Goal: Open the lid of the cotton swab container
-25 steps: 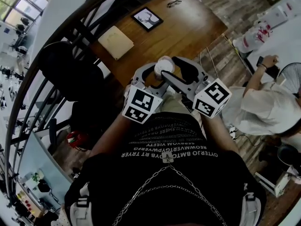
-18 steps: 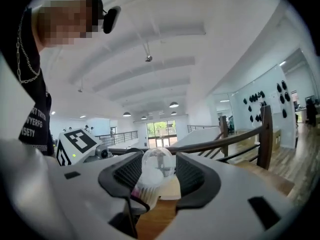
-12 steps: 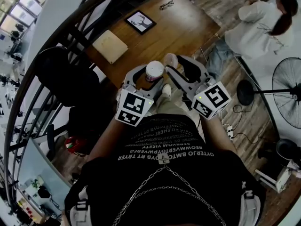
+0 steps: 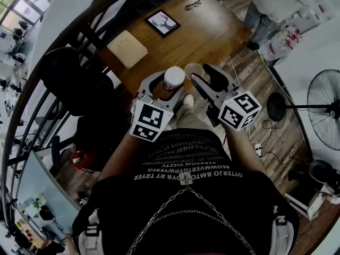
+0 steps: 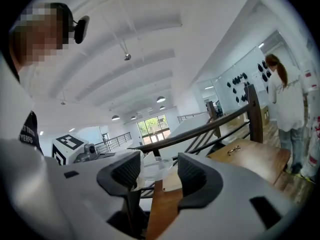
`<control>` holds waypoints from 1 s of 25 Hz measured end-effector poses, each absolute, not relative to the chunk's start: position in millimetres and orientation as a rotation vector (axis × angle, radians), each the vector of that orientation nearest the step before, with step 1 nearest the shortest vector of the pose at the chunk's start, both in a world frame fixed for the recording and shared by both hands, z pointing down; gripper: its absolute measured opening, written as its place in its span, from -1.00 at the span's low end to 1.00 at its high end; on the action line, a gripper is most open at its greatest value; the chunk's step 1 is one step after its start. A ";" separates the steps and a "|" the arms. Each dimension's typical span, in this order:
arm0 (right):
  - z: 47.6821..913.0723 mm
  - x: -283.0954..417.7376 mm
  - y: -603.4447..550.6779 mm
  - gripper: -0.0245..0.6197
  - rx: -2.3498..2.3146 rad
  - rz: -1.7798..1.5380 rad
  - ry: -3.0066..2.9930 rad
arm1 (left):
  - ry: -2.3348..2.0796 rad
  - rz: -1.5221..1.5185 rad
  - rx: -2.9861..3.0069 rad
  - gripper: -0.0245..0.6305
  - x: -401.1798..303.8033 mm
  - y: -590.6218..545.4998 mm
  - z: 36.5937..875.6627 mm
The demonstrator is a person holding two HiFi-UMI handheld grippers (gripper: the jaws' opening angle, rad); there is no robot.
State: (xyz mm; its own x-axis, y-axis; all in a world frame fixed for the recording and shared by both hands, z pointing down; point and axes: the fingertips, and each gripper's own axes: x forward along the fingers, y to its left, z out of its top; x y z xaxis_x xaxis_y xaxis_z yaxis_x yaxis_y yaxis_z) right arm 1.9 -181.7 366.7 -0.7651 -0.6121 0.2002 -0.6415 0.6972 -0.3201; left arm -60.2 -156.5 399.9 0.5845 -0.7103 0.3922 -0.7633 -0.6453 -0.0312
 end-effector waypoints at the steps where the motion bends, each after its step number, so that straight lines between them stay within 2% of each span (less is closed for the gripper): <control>1: 371.0 0.9 -182.2 -0.19 1.036 0.596 -2.814 | -1.255 0.569 2.667 -0.11 -61.6 -156.8 400.4; 7: 376.3 0.1 -183.7 -0.17 1.014 0.672 -2.835 | -1.305 0.579 2.654 -0.11 -75.7 -160.5 399.1; 10: 378.7 7.3 -185.0 -0.19 1.050 0.592 -2.816 | -1.353 0.560 2.636 -0.11 -89.4 -163.5 397.1; 13: 384.3 21.2 -183.4 -0.36 1.081 0.560 -2.785 | -1.406 0.542 2.611 -0.11 -103.4 -166.2 395.1; 17: 383.4 56.3 -186.7 -0.78 1.233 0.433 -2.701 | -1.499 0.497 2.576 -0.11 -122.8 -170.3 386.9; 20: 378.9 84.2 -188.6 -0.86 1.339 0.291 -2.620 | -1.526 0.476 2.555 -0.11 -137.3 -167.5 382.4; 25: 376.3 130.1 -187.5 -0.88 1.434 0.250 -2.533 | -1.598 0.480 2.501 -0.11 -166.9 -161.2 380.0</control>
